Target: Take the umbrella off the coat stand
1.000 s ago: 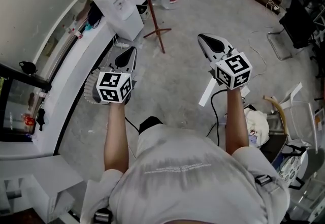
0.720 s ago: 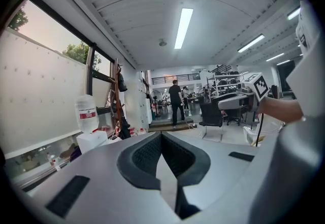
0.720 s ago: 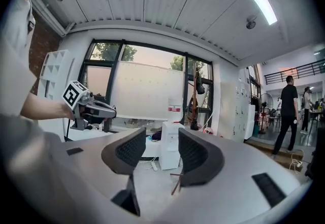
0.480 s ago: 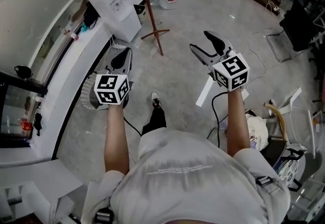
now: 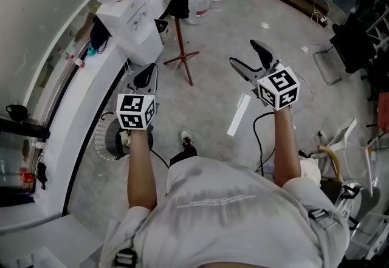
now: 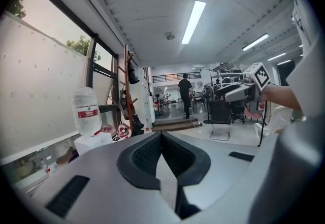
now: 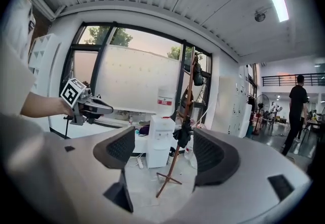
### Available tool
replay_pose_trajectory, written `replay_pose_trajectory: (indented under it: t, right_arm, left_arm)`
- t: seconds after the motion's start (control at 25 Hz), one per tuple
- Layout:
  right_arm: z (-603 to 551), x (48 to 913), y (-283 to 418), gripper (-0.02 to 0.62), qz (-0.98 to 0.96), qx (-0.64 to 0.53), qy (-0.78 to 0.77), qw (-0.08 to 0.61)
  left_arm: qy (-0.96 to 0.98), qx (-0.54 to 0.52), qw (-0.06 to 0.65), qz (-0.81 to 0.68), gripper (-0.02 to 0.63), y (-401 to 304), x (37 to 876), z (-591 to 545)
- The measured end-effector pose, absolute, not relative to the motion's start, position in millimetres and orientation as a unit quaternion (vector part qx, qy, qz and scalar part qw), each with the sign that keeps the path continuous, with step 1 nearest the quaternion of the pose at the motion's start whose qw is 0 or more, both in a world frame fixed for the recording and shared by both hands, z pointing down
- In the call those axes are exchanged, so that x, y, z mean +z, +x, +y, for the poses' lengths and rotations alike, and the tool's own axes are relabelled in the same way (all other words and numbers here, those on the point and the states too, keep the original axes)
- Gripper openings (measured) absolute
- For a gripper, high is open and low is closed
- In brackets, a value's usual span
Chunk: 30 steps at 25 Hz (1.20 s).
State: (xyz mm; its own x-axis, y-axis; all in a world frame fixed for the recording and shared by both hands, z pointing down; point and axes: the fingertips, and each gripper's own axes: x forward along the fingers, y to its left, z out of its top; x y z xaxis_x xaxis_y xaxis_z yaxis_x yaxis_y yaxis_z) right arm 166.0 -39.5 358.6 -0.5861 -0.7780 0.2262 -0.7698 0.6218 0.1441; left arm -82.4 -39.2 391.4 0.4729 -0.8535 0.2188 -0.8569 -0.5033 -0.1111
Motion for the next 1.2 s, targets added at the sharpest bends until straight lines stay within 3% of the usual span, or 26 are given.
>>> replay_pose_trajectory:
  t: [0.72,1.2]
  right_arm:
    - [-255.0,379.9,77.5,0.365,-0.880,0.024,0.454,0.138]
    - [-370.6,419.1,50.5,0.376,-0.897,0.035,0.407,0.166]
  left_arm:
    - [0.854,0.119,0.054,-0.504,0.015,-174.0,427.0,-234.6]
    - [0.831,0.130,0.085,-0.534,0.015,-193.9,461.5,-317.8]
